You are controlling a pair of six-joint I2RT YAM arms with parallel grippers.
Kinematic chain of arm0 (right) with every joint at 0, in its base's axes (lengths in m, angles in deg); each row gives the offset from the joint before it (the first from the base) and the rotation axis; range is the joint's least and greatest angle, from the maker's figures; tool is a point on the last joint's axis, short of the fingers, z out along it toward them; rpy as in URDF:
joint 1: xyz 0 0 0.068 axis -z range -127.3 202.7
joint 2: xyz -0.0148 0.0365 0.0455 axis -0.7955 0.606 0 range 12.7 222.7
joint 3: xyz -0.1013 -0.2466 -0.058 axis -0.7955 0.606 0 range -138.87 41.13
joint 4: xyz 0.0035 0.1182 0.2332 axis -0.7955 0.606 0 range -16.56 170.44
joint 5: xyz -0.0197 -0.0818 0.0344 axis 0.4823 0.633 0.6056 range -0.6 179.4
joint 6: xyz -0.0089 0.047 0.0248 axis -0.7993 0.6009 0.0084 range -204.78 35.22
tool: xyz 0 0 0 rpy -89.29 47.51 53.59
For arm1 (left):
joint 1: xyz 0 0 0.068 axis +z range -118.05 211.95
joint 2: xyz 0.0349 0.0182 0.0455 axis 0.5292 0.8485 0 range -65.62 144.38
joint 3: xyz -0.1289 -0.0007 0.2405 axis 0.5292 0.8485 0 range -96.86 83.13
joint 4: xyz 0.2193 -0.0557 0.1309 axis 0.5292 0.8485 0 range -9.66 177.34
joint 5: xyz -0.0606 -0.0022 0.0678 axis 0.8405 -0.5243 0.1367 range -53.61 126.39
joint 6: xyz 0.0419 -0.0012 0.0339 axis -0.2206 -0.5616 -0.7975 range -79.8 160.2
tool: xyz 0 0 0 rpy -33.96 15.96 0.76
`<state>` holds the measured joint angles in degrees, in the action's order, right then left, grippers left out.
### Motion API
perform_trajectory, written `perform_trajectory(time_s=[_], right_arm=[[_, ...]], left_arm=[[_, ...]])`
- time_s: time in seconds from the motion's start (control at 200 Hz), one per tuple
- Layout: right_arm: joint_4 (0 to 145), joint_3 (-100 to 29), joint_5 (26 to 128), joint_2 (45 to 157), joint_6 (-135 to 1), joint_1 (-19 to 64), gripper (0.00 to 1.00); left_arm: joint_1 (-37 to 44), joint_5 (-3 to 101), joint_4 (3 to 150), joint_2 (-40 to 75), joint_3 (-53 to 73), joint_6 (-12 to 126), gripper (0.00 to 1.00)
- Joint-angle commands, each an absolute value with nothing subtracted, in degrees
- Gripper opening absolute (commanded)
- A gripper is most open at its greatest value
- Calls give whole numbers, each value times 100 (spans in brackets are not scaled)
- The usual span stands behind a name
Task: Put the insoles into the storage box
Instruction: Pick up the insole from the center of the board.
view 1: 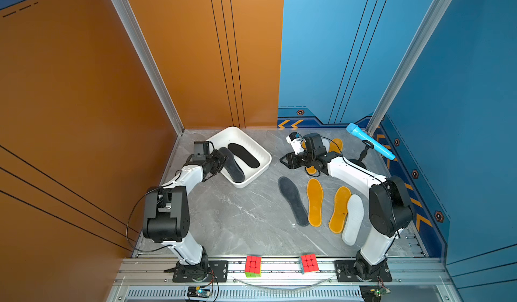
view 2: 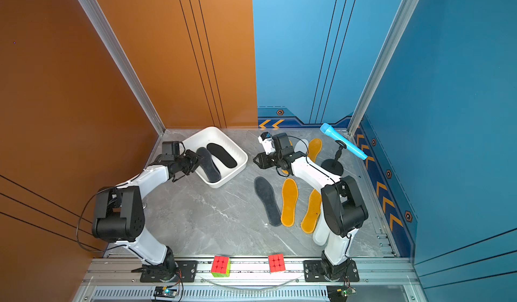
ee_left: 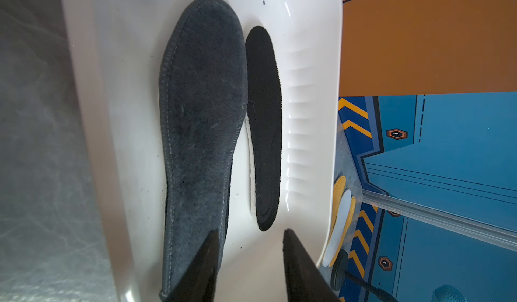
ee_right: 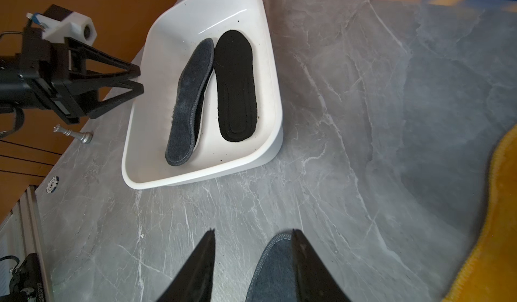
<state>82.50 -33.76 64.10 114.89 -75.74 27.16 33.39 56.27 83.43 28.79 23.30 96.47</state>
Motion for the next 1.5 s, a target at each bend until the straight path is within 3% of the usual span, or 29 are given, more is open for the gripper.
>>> perform_trajectory(time_s=[0.0, 0.165, 0.305, 0.511, 1.036, 1.417, 1.497], right_arm=[[8683, -3337, 6602, 11434, -7589, 2756, 46], [9647, -3599, 7192, 11715, -7675, 2756, 47], [10164, -3622, 7547, 11968, -7584, 2726, 48], [10608, -3358, 8251, 11993, -7421, 2534, 50], [11000, -2611, 8732, 12009, -7048, 1949, 48], [10895, -2497, 9291, 12392, -6734, 1615, 28], [10820, -2417, 9232, 12392, -6642, 1560, 19]], left_arm=[[3294, 5482, 8539, 2682, 2205, 9517, 44], [3245, 5724, 8071, 2426, 2372, 9738, 53], [3128, 5820, 7822, 2160, 2619, 9790, 67], [3007, 6001, 7536, 1864, 2888, 9985, 100], [2782, 5971, 7284, 1914, 3093, 10125, 98], [2782, 6001, 7247, 1925, 3090, 10127, 98], [2782, 6002, 7247, 1928, 3091, 10122, 98]])
